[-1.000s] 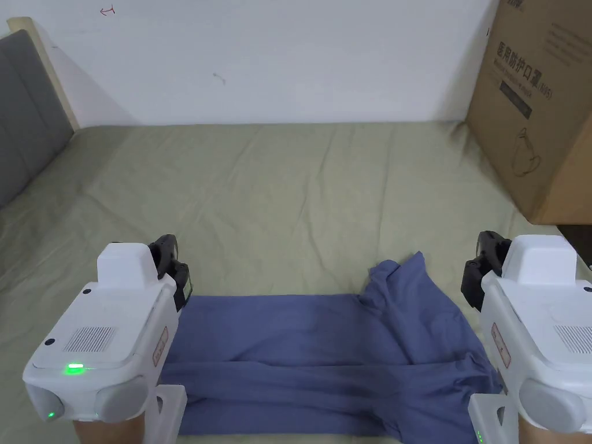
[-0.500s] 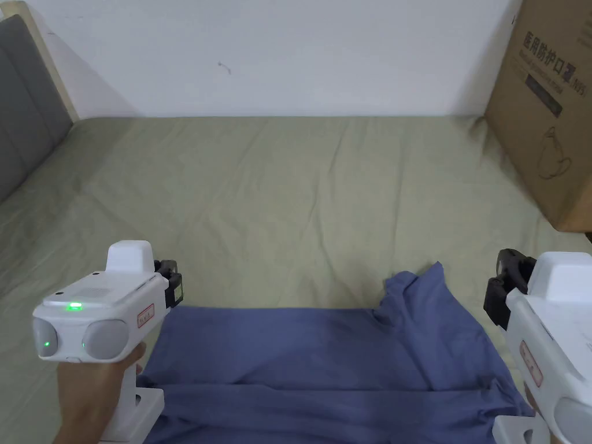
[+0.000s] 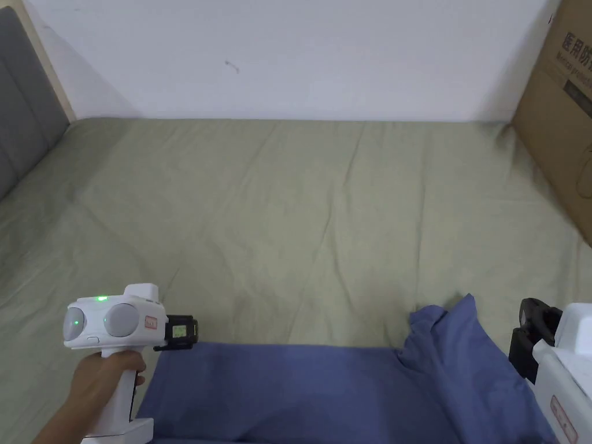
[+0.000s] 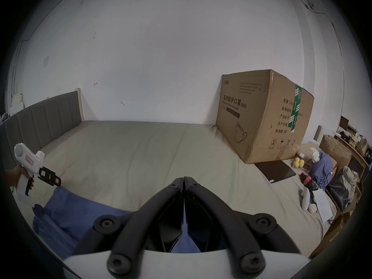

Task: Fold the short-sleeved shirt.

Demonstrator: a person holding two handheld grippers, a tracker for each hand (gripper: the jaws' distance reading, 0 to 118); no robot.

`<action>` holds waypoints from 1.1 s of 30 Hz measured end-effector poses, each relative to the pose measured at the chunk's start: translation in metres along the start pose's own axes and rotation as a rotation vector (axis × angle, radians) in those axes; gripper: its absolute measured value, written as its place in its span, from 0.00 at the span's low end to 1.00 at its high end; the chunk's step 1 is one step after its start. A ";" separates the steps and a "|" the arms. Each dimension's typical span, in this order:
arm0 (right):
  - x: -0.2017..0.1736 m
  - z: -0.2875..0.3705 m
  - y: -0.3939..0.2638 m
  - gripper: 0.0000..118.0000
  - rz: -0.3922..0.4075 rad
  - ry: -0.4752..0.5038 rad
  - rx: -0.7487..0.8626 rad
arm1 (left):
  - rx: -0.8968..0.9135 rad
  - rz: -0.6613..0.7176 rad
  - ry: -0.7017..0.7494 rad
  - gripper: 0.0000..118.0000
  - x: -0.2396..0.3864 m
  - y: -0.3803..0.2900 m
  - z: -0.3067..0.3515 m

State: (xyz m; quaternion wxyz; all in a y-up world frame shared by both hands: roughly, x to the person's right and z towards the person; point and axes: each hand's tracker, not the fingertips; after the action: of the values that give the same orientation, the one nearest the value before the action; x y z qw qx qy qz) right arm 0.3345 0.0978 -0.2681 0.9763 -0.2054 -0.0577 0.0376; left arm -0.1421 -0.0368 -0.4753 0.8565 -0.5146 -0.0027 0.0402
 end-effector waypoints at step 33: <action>0.051 -0.211 -0.087 0.36 -0.041 0.081 -0.664 | 0.166 -0.054 -0.097 0.01 0.024 -0.036 0.074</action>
State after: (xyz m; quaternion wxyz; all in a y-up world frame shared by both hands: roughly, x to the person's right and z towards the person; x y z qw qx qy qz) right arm 0.4163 -0.0606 -0.4198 0.8582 -0.5123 -0.0322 -0.0112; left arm -0.1196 0.0130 -0.4100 0.8957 -0.4392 -0.0546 0.0421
